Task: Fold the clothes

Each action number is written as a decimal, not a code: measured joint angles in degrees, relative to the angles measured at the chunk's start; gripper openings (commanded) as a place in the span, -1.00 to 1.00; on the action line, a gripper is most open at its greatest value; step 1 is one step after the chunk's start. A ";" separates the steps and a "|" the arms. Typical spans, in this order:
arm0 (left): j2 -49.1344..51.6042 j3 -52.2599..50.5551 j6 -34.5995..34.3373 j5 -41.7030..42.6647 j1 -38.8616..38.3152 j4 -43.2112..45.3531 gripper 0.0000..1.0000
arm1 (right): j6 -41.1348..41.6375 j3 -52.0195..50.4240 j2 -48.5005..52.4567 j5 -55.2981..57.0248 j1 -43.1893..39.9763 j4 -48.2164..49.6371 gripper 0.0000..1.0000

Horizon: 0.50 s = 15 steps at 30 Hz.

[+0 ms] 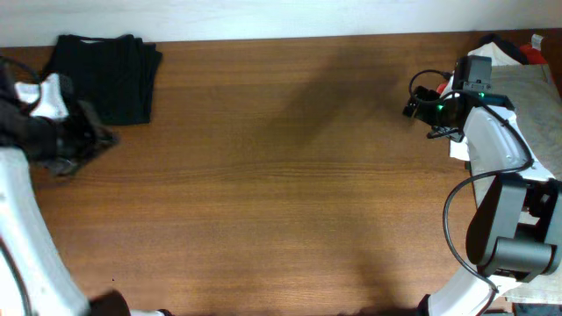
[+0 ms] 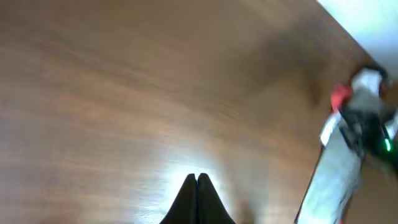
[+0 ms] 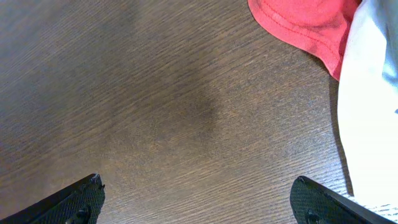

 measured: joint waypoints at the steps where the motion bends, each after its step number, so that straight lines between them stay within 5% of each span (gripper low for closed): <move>1: -4.07 -0.37 0.92 0.72 -3.39 -0.13 -0.97 | 0.00 0.00 0.00 0.00 0.00 0.07 0.98; 2: -7.85 -0.96 1.05 1.20 -6.51 -0.02 0.27 | -0.04 0.00 0.00 0.00 0.00 0.07 0.97; 3: -11.56 -1.40 1.05 1.44 -9.38 -0.07 1.00 | -0.07 0.00 0.00 0.00 0.00 -0.04 0.97; 6: -27.21 -1.60 1.18 1.11 -15.74 -0.37 0.99 | 0.02 0.00 0.00 0.00 0.00 0.07 0.97; 12: -47.15 -2.01 1.07 -6.19 -16.11 -0.33 0.99 | -0.04 0.00 0.00 0.00 0.00 0.00 0.97; 15: -50.23 -9.84 1.25 -10.29 -16.33 7.13 0.99 | -0.04 0.00 0.00 0.00 0.00 0.00 0.97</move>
